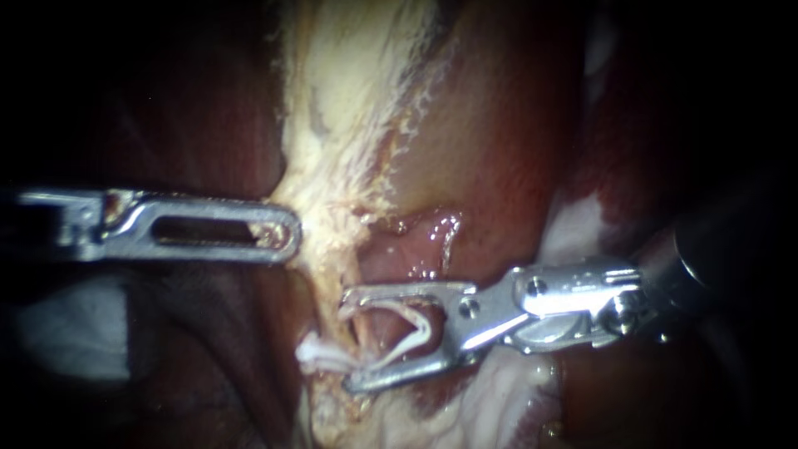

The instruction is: Clipping third clip left tube

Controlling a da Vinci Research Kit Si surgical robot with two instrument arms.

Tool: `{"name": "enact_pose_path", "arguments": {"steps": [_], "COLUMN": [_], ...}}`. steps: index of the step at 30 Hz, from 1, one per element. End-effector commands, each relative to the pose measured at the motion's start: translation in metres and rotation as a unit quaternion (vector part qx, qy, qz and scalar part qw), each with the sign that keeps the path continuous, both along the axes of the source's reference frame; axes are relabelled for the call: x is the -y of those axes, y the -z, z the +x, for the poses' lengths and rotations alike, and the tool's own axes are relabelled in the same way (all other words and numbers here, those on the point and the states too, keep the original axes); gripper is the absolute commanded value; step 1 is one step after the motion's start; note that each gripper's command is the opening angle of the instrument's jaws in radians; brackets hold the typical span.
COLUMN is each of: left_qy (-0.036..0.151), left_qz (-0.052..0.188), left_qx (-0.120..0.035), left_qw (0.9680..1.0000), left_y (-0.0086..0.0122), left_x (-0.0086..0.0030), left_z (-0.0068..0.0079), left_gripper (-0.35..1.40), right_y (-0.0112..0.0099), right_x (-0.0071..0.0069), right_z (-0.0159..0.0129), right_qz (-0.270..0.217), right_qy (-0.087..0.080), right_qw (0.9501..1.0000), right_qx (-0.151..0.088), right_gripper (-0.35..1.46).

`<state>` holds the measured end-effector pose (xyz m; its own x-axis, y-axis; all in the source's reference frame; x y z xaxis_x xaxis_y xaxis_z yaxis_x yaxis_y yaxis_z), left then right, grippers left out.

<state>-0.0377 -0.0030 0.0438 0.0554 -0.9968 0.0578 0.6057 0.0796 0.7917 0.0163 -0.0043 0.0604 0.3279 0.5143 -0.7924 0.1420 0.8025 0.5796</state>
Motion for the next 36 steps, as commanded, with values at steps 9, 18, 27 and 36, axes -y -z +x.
{"name": "enact_pose_path", "arguments": {"steps": [9, 18, 27, 36], "left_qy": [0.006, 0.009, 0.008, 0.008], "left_qz": [-0.001, -0.001, -0.002, -0.002], "left_qx": [0.001, 0.000, 0.001, 0.001], "left_qw": [1.0000, 1.0000, 1.0000, 1.0000], "left_y": [0.0012, 0.0018, 0.0012, 0.0008], "left_x": [0.0005, 0.0007, 0.0004, 0.0002], "left_z": [-0.0004, -0.0006, -0.0003, -0.0002], "left_gripper": [-0.35, -0.35, -0.35, -0.35], "right_y": [-0.0006, -0.0009, -0.0009, -0.0004], "right_x": [-0.0003, -0.0001, 0.0020, 0.0024], "right_z": [0.0009, 0.0021, 0.0041, 0.0057], "right_qz": [-0.001, 0.000, 0.039, 0.070], "right_qy": [-0.002, 0.003, 0.036, 0.048], "right_qw": [1.0000, 1.0000, 0.9981, 0.9943], "right_qx": [0.001, -0.002, -0.031, -0.064], "right_gripper": [0.58, 0.59, 0.58, 0.58]}}
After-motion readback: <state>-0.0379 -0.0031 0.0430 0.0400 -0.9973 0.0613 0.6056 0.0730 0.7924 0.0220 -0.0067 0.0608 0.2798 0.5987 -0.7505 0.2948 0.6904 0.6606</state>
